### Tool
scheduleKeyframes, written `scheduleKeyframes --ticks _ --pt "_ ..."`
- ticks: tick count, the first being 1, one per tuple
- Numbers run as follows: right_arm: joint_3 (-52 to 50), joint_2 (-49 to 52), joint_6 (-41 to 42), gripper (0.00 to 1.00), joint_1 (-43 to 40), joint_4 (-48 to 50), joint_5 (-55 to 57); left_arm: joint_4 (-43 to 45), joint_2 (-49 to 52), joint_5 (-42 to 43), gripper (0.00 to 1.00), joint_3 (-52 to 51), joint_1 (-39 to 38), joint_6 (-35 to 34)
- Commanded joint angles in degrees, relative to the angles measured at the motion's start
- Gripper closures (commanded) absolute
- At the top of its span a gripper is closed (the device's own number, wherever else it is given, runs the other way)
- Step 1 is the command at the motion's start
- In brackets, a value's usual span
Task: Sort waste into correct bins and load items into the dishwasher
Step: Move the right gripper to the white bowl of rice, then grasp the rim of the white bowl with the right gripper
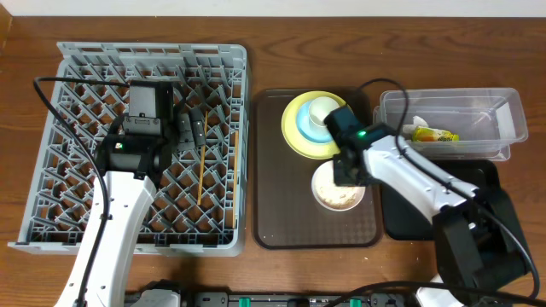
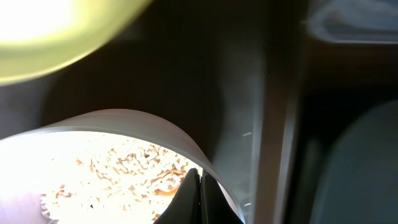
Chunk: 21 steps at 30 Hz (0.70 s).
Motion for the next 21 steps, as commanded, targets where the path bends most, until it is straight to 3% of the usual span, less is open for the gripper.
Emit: scheduleKeyframes --ticks 1,7,12,17,21 --pt "0.7 0.0 -2.7 0.99 -4.1 0.0 -4.4 0.0 -0.1 -0.7 0.05 0.2 0.2 -0.1" --pt "2.3 -3.2 -12.0 0.89 -4.7 -1.5 -15.1 0.0 -0.1 -0.7 0.06 0.2 0.2 -0.1" --pt "2.6 -9.3 -14.8 0.75 -3.3 -4.2 -16.0 0.0 -0.1 -0.7 0.05 0.2 0.2 -0.1" --pt "2.6 -12.7 -17.2 0.72 0.9 -6.8 -16.0 0.0 -0.1 -0.7 0.06 0.2 0.2 -0.1" --pt "1.7 -11.9 -17.2 0.64 5.2 -5.9 -13.6 0.0 -0.1 -0.7 0.06 0.2 0.2 -0.1"
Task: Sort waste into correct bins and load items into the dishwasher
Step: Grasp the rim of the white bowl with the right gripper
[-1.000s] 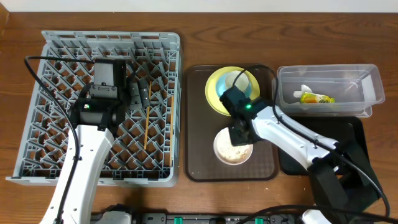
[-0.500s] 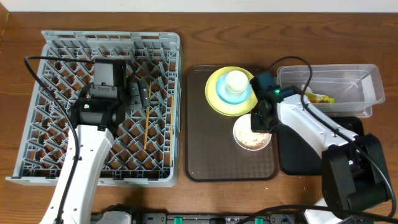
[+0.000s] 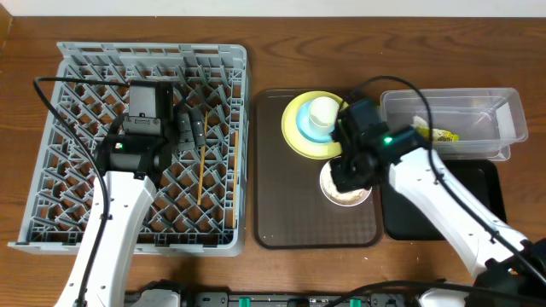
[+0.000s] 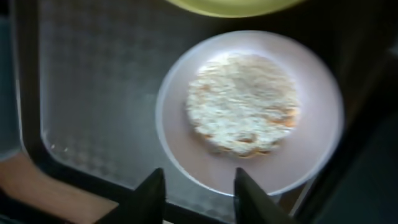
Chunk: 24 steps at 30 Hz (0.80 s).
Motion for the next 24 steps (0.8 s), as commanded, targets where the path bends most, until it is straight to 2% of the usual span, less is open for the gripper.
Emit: scheduleKeyframes --ticks 1,4,7,15,20,24 --pt "-0.5 1.0 -1.7 0.64 4.2 0.9 3.4 0.0 -0.1 -0.7 0.06 0.2 0.2 -0.1" --pt "-1.7 2.9 -1.7 0.64 8.0 2.9 9.6 0.0 -0.1 -0.7 0.06 0.2 0.2 -0.1" --pt "-1.7 5.0 -1.7 0.64 10.6 4.8 11.3 0.0 -0.1 -0.7 0.06 0.2 0.2 -0.1" --pt "-1.7 11.0 -1.6 0.68 12.2 6.0 15.6 0.0 -0.1 -0.7 0.05 0.2 0.2 -0.1" --pt "-1.7 13.4 -0.5 0.77 12.3 6.3 13.8 0.0 -0.1 -0.7 0.06 0.2 0.2 -0.1" --pt "-1.7 13.9 -0.5 0.95 12.3 6.4 11.9 0.0 -0.1 -0.7 0.06 0.2 0.2 -0.1"
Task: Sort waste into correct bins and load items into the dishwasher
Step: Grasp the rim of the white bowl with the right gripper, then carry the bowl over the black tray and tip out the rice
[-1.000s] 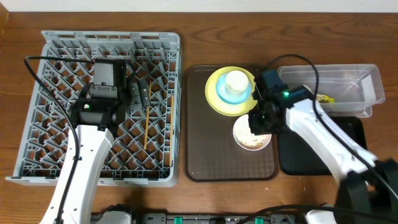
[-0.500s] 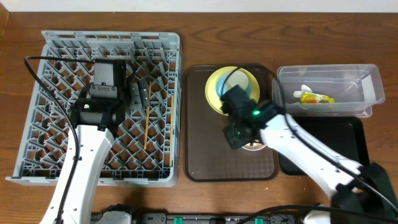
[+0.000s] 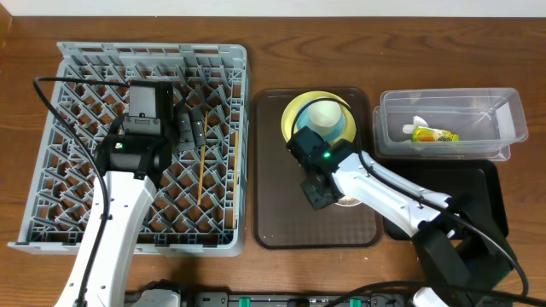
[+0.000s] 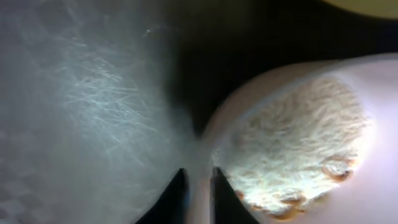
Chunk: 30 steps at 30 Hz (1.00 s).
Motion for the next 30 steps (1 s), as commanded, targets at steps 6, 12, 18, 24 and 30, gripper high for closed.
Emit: scheduleKeyframes --ticks 6,12,18,24,30 --pt "-0.4 0.5 0.0 0.95 0.4 -0.4 -3.8 0.0 -0.1 -0.7 0.06 0.2 0.2 -0.1" --pt "-0.4 0.5 0.0 0.99 0.5 -0.5 -4.9 0.0 -0.1 -0.7 0.06 0.2 0.2 -0.1" --pt "-0.4 0.5 0.0 0.81 0.5 -0.8 -4.9 0.0 -0.1 -0.7 0.06 0.2 0.2 -0.1" --pt "-1.0 0.5 0.0 0.81 0.7 -0.2 -4.7 0.0 -0.1 -0.7 0.06 0.2 0.2 -0.1" --pt "-2.3 0.5 -0.1 0.83 0.6 1.0 -3.7 0.0 -0.1 -0.7 0.06 0.2 0.2 -0.1"
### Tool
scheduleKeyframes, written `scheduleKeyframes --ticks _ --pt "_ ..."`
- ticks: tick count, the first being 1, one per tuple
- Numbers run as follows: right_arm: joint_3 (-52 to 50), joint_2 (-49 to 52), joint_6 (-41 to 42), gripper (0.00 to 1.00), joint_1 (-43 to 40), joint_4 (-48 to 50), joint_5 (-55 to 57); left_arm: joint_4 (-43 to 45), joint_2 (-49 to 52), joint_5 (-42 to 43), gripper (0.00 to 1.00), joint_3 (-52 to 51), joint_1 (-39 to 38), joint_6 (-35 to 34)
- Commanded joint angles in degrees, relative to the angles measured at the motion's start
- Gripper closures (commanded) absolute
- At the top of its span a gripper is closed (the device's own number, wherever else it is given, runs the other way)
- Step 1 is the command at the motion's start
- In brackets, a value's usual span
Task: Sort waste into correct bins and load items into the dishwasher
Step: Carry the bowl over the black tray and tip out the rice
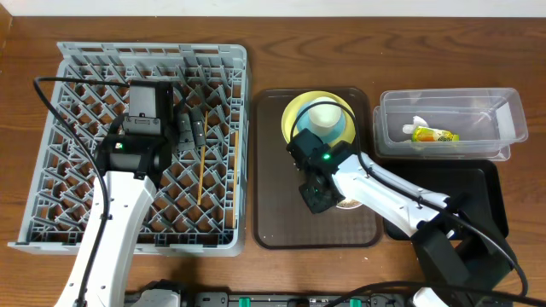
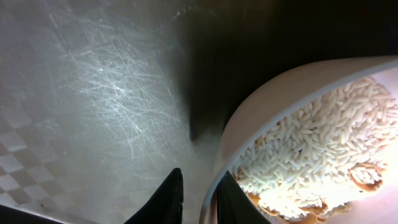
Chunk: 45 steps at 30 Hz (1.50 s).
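Observation:
A pale bowl of rice [image 2: 311, 143] sits on the brown tray [image 2: 93, 93], and in the overhead view the bowl [image 1: 350, 203] is mostly hidden under my right arm. My right gripper [image 2: 198, 202] is open and straddles the bowl's left rim: one finger stands outside over the tray, the other inside against the rice. A small gap shows between the outer finger [image 2: 169, 199] and the rim. My left gripper [image 1: 150, 101] rests over the grey dish rack [image 1: 51, 170]; its fingers do not show.
A yellow plate [image 1: 294, 128] with a blue saucer and white cup [image 1: 324, 112] stands at the tray's back. Right of it is a clear bin [image 1: 482, 107] holding a yellow wrapper [image 1: 431, 134], then a black bin [image 1: 482, 183]. The rack holds dark utensils and a wooden stick [image 1: 200, 175].
My right gripper stays at the bowl's left rim with its fingers slightly farther apart. The rice now shows sharp. The left arm has not moved.
My right gripper was first shut low at the bowl's right side. Then it was open above the bowl, looking down on the rice. Then it was at the bowl's left edge with the rim between its fingers, where it remains now. The bowl has stayed on the tray.

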Motion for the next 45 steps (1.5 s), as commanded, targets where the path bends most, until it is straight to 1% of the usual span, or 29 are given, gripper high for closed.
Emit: scheduleKeyframes --ticks 1,3,4,5,9,13,20,25,28,29,36,39,45 --pt "-1.8 0.4 0.1 0.88 0.5 1.2 0.6 0.0 -0.1 -0.7 0.05 0.2 0.2 -0.1" --pt "-1.9 0.4 0.1 0.93 0.5 1.3 0.6 0.0 -0.1 -0.7 0.06 0.2 0.2 -0.1" --pt "-1.9 0.4 0.1 0.98 0.5 1.3 0.6 0.0 -0.1 -0.7 0.06 0.2 0.2 -0.1" --pt "-1.8 0.4 0.1 0.99 0.5 1.3 0.6 0.0 -0.1 -0.7 0.06 0.2 0.2 -0.1" --pt "-0.7 -0.1 0.4 0.99 0.4 -0.5 -0.1 0.0 -0.1 -0.7 0.06 0.2 0.2 -0.1" --pt "3.7 -2.5 2.3 0.99 0.4 -5.5 -0.1 0.0 -0.1 -0.7 0.06 0.2 0.2 -0.1" --pt "11.2 -11.1 4.1 0.99 -0.1 -14.4 0.0 0.0 -0.1 -0.7 0.06 0.2 0.2 -0.1" --pt "12.1 -16.7 5.3 0.99 -3.4 -18.3 -0.2 0.0 -0.1 -0.7 0.06 0.2 0.2 -0.1" --pt "12.1 -19.8 4.9 0.99 -8.8 -20.2 -2.9 0.0 -0.1 -0.7 0.06 0.2 0.2 -0.1" --pt "12.1 -21.2 2.4 0.99 -13.5 -20.8 -6.5 0.0 -0.1 -0.7 0.06 0.2 0.2 -0.1" --pt "11.7 -22.9 -9.9 0.99 -35.1 -24.3 -20.6 0.0 -0.1 -0.7 0.06 0.2 0.2 -0.1" --pt "9.5 -22.9 -15.1 0.99 -43.9 -24.3 -27.3 0.0 -0.1 -0.7 0.06 0.2 0.2 -0.1" --pt "0.9 -22.9 -25.6 0.99 -59.8 -22.2 -43.6 0.0 -0.1 -0.7 0.06 0.2 0.2 -0.1"
